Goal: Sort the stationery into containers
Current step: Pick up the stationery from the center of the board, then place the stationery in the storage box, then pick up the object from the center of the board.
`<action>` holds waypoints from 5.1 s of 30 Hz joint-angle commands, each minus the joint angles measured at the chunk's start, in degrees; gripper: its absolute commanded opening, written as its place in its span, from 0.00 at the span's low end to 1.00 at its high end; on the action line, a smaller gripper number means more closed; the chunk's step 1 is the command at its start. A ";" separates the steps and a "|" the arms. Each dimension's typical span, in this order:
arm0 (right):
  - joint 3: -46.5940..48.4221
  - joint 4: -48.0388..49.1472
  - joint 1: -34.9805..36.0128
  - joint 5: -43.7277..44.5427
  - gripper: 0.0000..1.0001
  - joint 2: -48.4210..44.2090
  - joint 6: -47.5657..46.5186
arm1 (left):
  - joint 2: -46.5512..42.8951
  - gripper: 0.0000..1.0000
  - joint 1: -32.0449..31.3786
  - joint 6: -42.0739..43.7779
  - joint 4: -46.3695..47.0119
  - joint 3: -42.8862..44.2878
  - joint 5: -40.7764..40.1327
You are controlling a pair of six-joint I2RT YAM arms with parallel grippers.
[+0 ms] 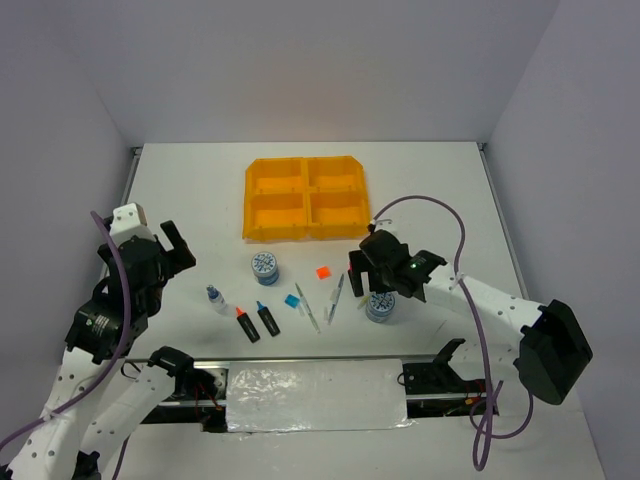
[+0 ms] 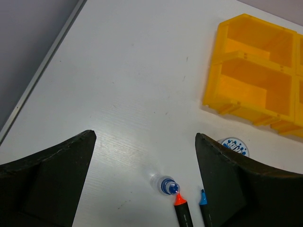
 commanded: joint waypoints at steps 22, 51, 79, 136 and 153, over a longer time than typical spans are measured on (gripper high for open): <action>-4.46 -4.47 4.05 2.52 0.90 -4.55 7.99 | -0.01 0.99 0.32 1.46 2.16 -0.17 0.90; 18.81 -10.63 5.12 -1.69 0.23 -4.24 -1.04 | -0.10 0.99 0.50 2.07 2.78 -0.26 1.78; 89.14 6.87 -12.82 -3.97 0.20 64.70 -26.02 | 0.69 0.99 4.45 2.60 3.39 -0.96 3.27; 51.52 6.78 17.24 -1.16 1.00 49.67 -2.02 | -0.18 0.99 6.30 2.51 3.13 -0.87 3.45; 49.42 15.04 17.41 -9.06 0.13 47.49 -5.80 | -0.62 0.99 6.39 2.51 3.13 -0.87 3.45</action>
